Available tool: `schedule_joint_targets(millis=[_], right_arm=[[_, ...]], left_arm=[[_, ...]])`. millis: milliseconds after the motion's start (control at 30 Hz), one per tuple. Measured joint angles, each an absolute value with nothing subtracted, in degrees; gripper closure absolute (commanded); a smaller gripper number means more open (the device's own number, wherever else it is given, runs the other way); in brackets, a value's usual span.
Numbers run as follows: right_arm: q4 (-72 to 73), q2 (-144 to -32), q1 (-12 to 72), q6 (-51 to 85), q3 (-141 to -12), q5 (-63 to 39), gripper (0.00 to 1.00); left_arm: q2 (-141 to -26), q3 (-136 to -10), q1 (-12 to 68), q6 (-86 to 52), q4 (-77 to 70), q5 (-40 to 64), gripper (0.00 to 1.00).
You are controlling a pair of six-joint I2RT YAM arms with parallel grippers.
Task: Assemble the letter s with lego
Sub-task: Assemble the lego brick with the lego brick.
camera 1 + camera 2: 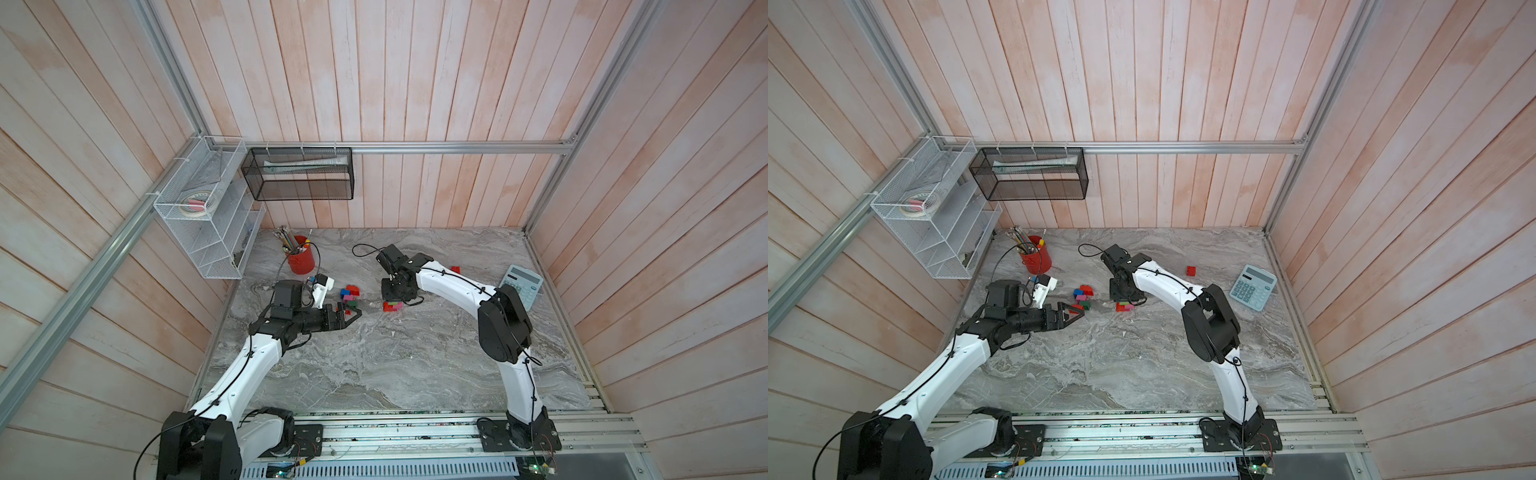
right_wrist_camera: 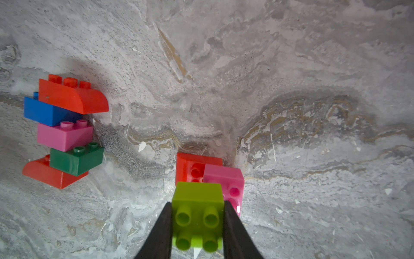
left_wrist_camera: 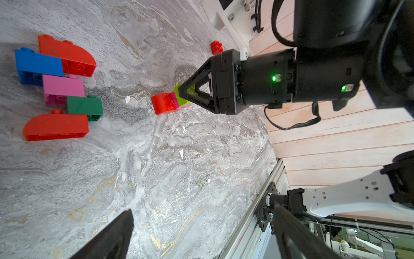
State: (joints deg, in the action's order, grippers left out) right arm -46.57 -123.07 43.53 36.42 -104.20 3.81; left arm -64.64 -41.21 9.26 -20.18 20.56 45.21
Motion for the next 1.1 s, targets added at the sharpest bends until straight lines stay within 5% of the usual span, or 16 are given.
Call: schedule_joint_targets(millis=[1100], right_arm=[[-46.2,-125.1,45.0,40.8,-105.4,6.9,0.76]], left_arm=[[-64.7,-40.9,9.2,-19.7,20.5,45.3,0.00]])
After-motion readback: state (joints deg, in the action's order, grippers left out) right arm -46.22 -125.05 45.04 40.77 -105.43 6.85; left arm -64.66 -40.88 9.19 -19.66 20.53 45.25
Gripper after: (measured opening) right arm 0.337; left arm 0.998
